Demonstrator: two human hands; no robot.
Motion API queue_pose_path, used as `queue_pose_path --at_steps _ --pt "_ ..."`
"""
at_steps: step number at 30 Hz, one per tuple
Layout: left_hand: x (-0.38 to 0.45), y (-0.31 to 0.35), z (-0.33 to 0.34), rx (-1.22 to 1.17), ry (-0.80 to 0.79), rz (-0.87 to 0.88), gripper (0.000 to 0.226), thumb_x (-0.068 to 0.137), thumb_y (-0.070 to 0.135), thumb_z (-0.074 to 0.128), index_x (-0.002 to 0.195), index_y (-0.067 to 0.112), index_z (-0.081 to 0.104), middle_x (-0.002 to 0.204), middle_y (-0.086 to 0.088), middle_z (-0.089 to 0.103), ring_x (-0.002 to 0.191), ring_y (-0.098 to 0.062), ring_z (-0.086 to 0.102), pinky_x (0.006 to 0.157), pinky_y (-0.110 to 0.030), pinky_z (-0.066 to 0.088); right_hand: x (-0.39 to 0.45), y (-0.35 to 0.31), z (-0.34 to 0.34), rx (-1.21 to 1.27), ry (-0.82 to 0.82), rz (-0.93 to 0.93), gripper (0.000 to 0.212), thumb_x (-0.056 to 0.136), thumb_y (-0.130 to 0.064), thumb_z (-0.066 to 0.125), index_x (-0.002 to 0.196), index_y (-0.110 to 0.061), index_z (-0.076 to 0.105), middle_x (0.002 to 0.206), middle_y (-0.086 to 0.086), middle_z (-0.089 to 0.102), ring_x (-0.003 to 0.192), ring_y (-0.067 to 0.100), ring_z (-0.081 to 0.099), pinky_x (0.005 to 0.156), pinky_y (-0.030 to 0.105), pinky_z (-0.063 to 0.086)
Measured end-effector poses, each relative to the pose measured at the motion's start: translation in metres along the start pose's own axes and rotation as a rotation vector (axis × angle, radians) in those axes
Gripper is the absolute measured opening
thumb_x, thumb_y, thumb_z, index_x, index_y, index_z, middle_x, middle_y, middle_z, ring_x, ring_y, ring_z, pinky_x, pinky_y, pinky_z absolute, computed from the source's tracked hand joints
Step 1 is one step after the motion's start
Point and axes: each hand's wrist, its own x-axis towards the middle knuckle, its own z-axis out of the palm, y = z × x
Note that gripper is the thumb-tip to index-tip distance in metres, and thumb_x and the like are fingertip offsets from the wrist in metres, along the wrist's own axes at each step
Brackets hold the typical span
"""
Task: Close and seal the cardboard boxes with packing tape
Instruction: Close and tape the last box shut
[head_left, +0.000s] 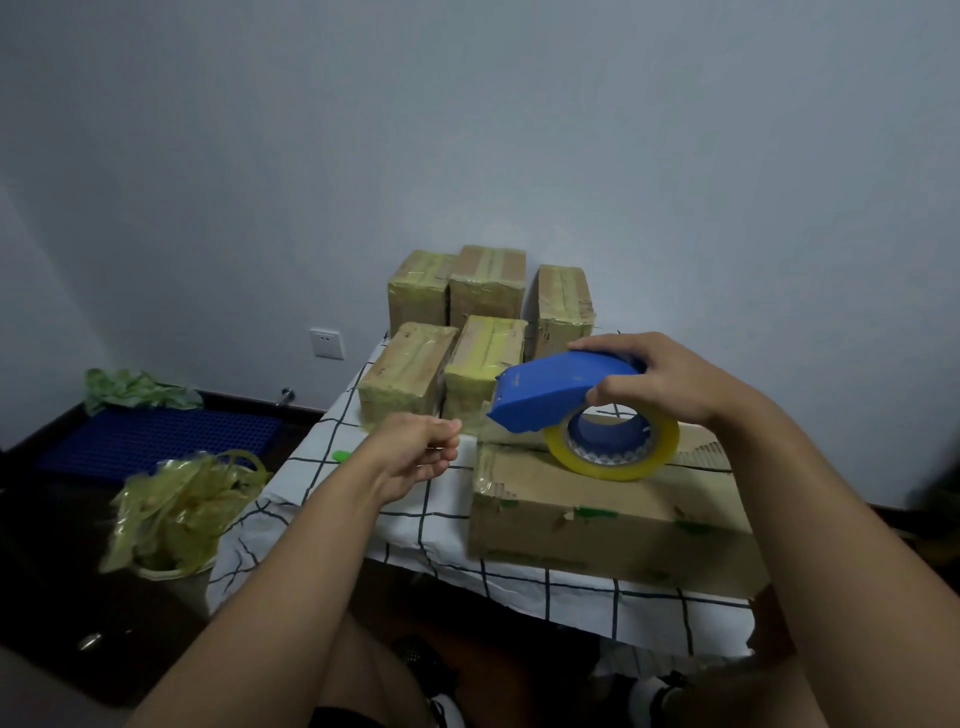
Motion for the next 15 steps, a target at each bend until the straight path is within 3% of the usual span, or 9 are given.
queue_pose_path --at_steps 8,15 --pt "0.008 -0.011 -0.004 -0.062 -0.017 -0.027 0.006 0.093 0.009 0.064 0.089 0.006 0.063 0.068 -0.003 0.06 0.06 -0.011 0.056 0.058 -0.019 0.053 0.008 -0.016 0.003 -0.051 -0.043 -0.012 0.035 0.072 -0.043 0.063 0.104 -0.055 0.058 0.107 -0.022 0.062 0.096 0.003 0.061 0.08 0.019 0.044" --pt "0.009 -0.028 0.012 0.017 -0.064 -0.056 0.018 0.096 0.003 0.054 0.081 0.009 0.061 0.072 -0.006 0.057 0.062 -0.013 0.052 0.061 -0.024 0.051 0.01 -0.01 0.008 -0.055 -0.018 -0.003 0.041 0.072 -0.043 0.062 0.113 -0.048 0.06 0.11 -0.02 0.063 0.099 0.006 0.061 0.086 0.028 0.046"
